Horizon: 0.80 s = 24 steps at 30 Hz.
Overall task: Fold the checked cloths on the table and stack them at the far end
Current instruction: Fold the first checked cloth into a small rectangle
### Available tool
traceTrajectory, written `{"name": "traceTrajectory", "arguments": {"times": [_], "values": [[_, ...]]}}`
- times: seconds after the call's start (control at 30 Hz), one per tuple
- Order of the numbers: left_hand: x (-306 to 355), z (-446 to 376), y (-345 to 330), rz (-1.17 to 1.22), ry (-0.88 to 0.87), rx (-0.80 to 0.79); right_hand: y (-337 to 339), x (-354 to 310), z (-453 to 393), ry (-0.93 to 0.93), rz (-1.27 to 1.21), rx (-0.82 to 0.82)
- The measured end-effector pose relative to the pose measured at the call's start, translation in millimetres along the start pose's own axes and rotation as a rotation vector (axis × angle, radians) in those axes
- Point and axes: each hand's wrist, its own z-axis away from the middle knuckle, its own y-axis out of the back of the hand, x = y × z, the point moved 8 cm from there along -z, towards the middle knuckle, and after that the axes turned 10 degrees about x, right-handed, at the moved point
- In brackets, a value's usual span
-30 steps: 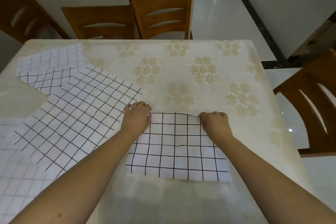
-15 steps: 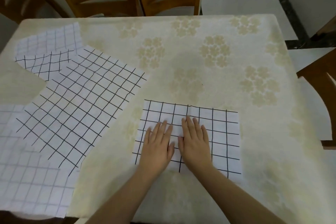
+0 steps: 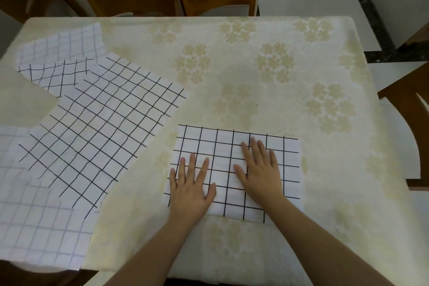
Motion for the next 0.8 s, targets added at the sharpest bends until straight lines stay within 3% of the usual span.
{"name": "traceTrajectory", "arguments": {"times": [0.33, 0.53, 0.67, 0.8], "values": [[-8, 9, 1, -0.011, 0.024, -0.003, 27, 81, -6, -0.121, 0.064, 0.021], [-2, 7, 15, 0.026, 0.016, 0.056, 37, -11, 29, -0.013, -0.067, 0.213], [-3, 15, 8, 0.024, 0.011, 0.057, 4, -77, 62, -0.001, -0.149, 0.128], [-12, 20, 0, 0.017, 0.002, 0.006, -18, -80, 82, -0.036, -0.097, 0.048]]}}
